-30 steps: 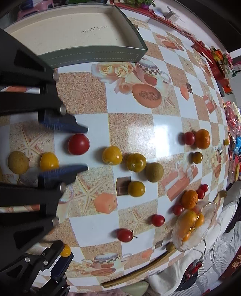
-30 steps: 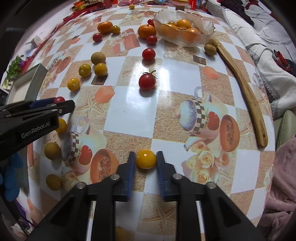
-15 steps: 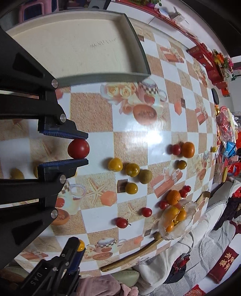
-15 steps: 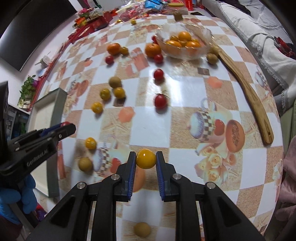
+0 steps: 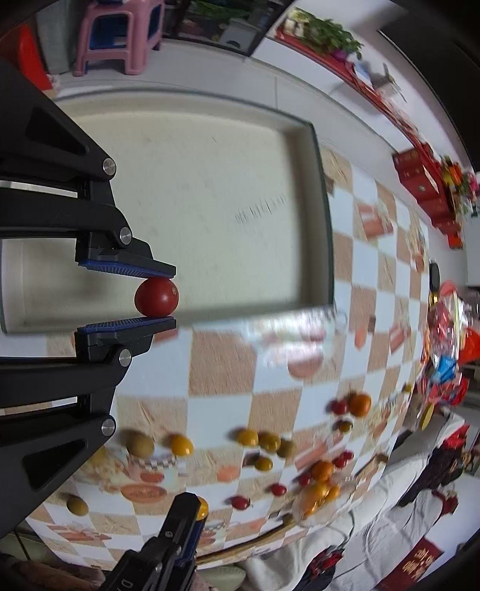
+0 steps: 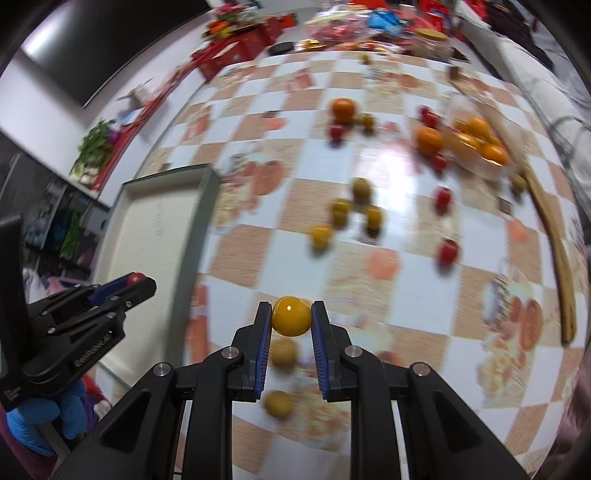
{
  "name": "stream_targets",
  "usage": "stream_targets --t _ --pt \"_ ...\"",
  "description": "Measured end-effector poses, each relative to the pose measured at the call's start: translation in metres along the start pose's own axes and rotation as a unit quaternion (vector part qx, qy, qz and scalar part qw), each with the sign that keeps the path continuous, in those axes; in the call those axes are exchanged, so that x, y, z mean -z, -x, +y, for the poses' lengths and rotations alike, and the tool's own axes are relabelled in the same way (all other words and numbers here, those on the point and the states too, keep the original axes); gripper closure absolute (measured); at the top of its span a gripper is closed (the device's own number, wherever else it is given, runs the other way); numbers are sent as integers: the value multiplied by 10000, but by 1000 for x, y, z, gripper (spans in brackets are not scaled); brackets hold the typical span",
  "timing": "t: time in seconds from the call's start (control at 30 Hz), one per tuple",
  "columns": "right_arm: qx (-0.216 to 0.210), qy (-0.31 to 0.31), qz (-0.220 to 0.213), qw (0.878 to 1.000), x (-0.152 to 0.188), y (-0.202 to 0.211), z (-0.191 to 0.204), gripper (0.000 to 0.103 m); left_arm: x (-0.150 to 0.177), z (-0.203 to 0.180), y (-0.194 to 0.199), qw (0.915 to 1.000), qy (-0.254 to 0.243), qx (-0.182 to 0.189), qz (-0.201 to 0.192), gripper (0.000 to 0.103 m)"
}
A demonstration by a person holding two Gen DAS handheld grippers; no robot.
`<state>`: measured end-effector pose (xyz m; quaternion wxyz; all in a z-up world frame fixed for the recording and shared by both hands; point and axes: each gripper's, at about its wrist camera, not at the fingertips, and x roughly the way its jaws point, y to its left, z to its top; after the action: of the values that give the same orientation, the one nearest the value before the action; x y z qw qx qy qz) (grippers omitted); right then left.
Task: Organize fruits
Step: 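Carry both tomatoes to the white tray and open both tools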
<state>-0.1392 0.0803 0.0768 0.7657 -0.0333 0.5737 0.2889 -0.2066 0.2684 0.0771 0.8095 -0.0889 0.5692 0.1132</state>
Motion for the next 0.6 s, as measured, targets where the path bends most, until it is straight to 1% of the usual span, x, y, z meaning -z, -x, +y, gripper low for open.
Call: stream_targets --t 0.23,0.37,0.47,0.6 --pt "-436 554 235 9972 -6 -24 67 80 27 63 -6 9975 476 -463 221 81" --pt "-663 789 452 9936 -5 -42 99 80 40 88 -13 9950 697 -610 368 81" --pt "-719 953 622 9909 -5 -58 117 80 48 100 -19 9933 785 -717 458 81" --pt "-646 1175 770 9880 -10 -80 135 80 56 111 -27 9918 860 -770 548 81"
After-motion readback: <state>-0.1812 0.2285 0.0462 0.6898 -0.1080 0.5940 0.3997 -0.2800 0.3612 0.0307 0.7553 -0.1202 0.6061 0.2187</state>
